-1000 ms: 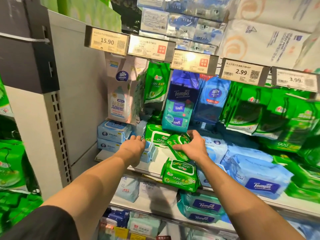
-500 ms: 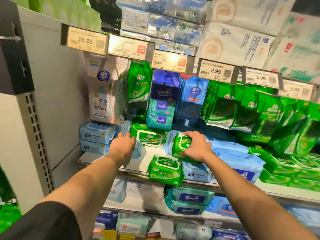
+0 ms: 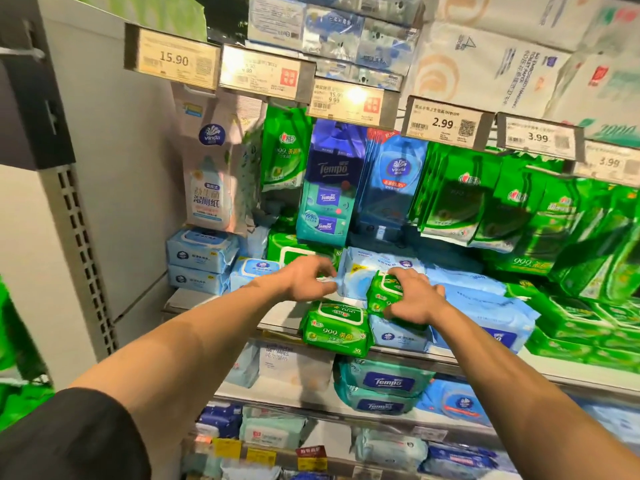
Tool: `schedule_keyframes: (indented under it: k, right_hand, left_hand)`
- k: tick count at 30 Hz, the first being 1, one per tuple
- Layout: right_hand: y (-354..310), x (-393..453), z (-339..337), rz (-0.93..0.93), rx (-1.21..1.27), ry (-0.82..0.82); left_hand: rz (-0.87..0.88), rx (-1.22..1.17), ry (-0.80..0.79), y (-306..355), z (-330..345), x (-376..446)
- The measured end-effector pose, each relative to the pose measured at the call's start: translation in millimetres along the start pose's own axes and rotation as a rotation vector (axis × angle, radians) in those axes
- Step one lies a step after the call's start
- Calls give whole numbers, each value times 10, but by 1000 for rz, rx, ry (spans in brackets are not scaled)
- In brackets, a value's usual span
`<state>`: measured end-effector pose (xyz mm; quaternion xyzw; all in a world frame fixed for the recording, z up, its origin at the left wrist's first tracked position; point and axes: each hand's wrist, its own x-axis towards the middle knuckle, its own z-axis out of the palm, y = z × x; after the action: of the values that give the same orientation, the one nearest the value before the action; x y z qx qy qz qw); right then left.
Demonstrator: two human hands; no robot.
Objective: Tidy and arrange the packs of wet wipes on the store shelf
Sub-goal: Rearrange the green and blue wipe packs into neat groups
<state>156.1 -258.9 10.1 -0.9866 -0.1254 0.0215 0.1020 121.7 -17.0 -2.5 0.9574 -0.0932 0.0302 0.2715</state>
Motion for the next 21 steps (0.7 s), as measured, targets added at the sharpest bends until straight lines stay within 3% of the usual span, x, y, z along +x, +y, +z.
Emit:
schedule_keyframes:
  k: [2, 5, 12, 21]
  right_hand:
    - [2, -14, -1, -9, -16, -1]
    - [-3, -34, -9, -23, -18, -12]
    - [-35, -102, -24, -51, 83, 50]
    - [-665, -19, 129, -258, 109, 0]
  left_hand:
    - [-39, -130, -266, 173, 20, -32]
    - [-72, 79, -477, 262, 105, -55]
    - [-13, 157, -324, 190, 82, -65]
    - [-189, 316, -263, -320, -272, -308]
